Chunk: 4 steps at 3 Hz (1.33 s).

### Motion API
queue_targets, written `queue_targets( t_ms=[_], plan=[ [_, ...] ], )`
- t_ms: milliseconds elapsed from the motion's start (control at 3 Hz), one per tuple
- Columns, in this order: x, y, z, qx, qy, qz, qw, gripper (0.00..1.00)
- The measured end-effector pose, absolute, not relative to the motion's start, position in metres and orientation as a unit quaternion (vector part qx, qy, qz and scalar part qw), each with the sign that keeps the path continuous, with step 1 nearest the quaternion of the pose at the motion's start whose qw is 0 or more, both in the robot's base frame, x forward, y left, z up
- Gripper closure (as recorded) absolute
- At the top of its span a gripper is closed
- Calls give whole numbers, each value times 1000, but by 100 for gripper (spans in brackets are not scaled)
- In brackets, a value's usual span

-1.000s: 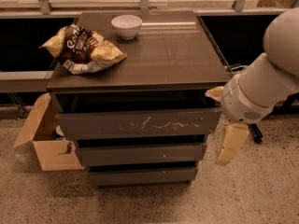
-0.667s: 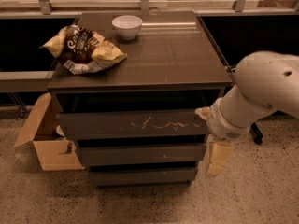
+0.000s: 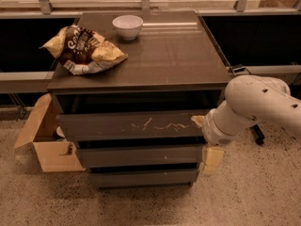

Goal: Open top drawer

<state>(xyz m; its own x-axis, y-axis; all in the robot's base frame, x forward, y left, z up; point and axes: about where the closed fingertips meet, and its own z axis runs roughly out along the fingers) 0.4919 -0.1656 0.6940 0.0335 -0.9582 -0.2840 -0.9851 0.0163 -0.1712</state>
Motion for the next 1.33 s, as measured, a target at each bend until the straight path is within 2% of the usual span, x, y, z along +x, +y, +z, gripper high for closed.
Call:
queue_targets(
  t_ms=[667, 1333],
  plan=[
    [538, -168, 688, -736, 657, 16, 162, 0],
    [583, -163, 668, -766, 624, 21, 153, 0]
  ],
)
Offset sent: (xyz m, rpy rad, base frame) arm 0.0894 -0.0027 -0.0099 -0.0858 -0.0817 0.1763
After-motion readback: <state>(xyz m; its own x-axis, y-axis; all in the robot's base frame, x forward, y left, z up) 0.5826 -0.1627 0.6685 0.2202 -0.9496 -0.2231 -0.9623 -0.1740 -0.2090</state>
